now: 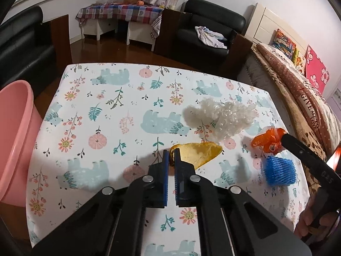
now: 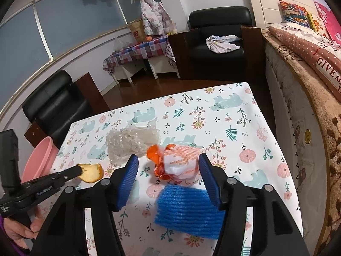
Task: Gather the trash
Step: 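Grasp the yellow chip with the left tool while the right tool grasps the orange-white bag, then carry the yellow chip and orange-white bag over the pink bucket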
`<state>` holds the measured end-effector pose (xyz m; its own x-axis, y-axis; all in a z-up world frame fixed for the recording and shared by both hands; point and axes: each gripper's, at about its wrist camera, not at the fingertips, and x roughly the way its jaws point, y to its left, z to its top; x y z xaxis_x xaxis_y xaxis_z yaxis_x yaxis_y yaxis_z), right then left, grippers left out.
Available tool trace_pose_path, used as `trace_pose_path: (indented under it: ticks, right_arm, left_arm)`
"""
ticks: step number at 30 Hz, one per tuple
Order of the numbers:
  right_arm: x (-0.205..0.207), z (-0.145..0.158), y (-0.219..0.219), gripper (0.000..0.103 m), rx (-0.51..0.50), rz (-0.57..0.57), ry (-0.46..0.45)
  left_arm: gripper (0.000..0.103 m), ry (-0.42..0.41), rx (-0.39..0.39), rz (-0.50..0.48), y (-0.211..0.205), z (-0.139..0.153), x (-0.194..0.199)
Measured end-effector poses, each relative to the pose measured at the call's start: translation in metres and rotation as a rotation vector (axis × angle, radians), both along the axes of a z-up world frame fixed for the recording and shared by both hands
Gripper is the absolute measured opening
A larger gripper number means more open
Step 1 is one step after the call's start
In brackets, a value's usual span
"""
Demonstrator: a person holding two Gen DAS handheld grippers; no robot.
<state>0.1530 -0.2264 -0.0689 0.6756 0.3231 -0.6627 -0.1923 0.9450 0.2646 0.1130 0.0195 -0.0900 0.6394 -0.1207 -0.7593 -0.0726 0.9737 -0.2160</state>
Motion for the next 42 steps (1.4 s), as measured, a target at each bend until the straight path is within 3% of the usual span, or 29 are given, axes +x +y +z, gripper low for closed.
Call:
trace_pose_path:
  ticks: [9,13,22,30,42]
  right_arm:
    - [0.007,-0.009,-0.007,0.058,-0.009,-0.037,0.027]
    - [0.011,-0.015,-0.005,0.049,-0.010,-0.025,0.065]
    - [-0.007,0.005,0.009,0.043,0.011,0.009,0.023]
    - [-0.028,0.029,0.042,0.043,0.014,0.095,-0.030]
    - [-0.044,0.043,0.108,0.043,-0.007,0.225,-0.053]
  left_arm:
    - [0.004,-0.034,0.007,-0.008,0.000,0.012,-0.014]
    - [0.004,-0.042,0.006,-0.002,0.002,0.017,-0.020]
    - [0.004,-0.072,0.016,0.041,0.013,0.032,-0.035]
    - [0.004,-0.112,0.027,0.075,0.028,0.048,-0.052]
    - [0.004,-0.150,0.034,0.160,0.065,0.063,-0.080]
